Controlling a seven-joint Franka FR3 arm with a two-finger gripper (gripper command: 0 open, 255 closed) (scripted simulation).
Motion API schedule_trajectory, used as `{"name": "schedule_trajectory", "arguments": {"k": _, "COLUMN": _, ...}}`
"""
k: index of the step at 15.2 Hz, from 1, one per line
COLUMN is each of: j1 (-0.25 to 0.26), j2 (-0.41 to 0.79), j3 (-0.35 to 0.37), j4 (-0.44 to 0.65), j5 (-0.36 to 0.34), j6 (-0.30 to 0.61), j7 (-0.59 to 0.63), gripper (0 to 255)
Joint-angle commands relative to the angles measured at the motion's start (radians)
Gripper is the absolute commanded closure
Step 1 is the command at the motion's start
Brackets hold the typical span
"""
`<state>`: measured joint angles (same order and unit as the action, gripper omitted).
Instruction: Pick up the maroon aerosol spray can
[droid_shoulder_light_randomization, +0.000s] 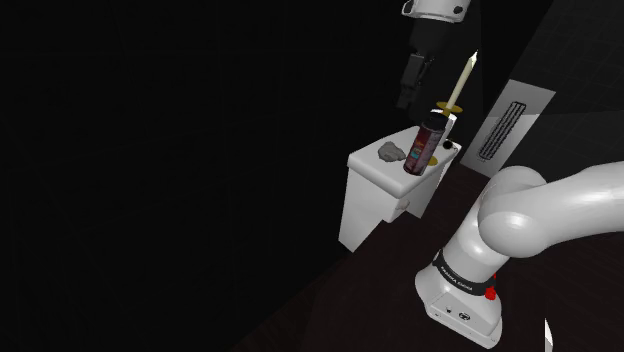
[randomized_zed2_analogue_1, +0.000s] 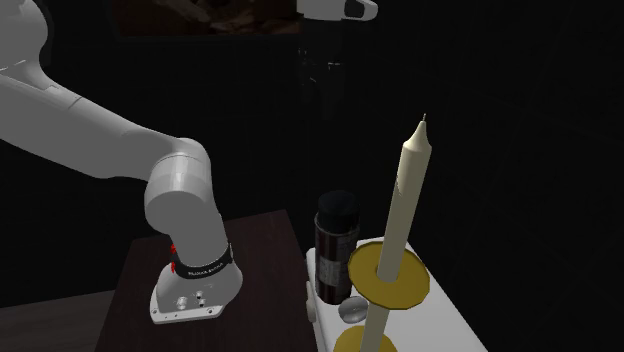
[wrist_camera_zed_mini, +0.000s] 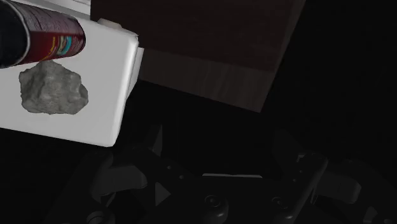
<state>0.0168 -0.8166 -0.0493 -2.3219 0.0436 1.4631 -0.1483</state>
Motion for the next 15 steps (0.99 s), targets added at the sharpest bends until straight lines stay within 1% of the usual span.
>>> {"name": "schedule_trajectory", "arguments": {"k": 1, "j1": 0.000, "j2": 0.000, "j3": 0.000, "j4": 0.000, "j5": 0.000, "j6": 0.000, "j7": 0.000, "gripper": 0}}
{"name": "schedule_trajectory", "arguments": {"k": 8, "j1": -0.041, "j2": -0.045, "j3": -0.136, "j4": -0.068, "j5": -0.166, "j6": 0.045, "j7": -0.196, "gripper": 0}}
{"name": "schedule_trajectory", "arguments": {"k": 15, "j1": -0.078, "j2": -0.029, "j3": -0.285, "j4": -0.081, "j5": -0.327, "j6": 0.125, "j7": -0.391, "gripper": 0}}
